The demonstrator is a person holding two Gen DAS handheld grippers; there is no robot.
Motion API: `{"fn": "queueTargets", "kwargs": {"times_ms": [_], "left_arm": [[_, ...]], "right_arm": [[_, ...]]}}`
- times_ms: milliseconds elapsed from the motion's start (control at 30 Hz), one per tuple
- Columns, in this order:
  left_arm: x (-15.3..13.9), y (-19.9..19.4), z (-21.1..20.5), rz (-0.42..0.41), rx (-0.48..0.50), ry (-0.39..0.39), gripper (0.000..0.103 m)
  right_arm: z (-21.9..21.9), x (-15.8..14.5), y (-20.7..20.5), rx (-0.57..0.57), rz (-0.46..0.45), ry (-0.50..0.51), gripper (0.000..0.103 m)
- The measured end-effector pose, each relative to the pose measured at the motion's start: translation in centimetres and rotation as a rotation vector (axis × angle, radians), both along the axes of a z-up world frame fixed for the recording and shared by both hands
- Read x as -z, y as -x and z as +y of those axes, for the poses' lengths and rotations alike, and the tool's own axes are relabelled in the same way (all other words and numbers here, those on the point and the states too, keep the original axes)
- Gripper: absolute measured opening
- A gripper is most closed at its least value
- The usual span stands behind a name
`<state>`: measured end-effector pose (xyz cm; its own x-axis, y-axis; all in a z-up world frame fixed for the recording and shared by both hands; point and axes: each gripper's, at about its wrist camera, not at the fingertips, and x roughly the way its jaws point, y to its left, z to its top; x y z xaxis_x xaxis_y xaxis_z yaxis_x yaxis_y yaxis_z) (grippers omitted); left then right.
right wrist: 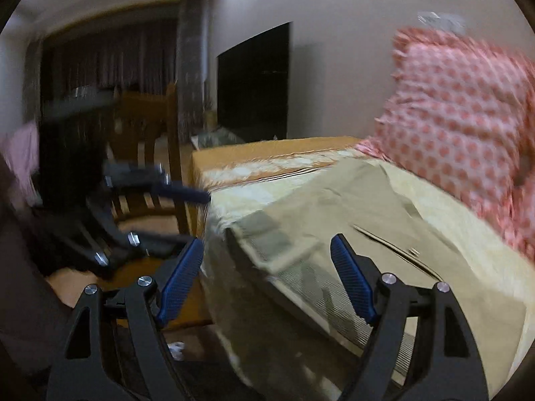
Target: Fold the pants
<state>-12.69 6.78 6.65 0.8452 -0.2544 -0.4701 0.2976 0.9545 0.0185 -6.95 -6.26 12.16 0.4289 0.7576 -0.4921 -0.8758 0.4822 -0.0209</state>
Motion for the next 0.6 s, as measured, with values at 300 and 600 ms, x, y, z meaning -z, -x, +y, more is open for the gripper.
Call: {"fn": "queueTargets", "kwargs": {"times_ms": [300, 600], "left_arm": [[0.4, 0.6, 4.2, 0.000, -0.137, 0.052, 0.074], [-1.2, -1.5, 4.7, -0.038, -0.131, 0.086, 0.078]], "right_arm": [[5.1, 3.9, 0.5, 0.122, -0.220, 0.272, 0.026], [-4.2, -6.0, -7.5, 0.287, 0.206, -0.266, 0.008]]}}
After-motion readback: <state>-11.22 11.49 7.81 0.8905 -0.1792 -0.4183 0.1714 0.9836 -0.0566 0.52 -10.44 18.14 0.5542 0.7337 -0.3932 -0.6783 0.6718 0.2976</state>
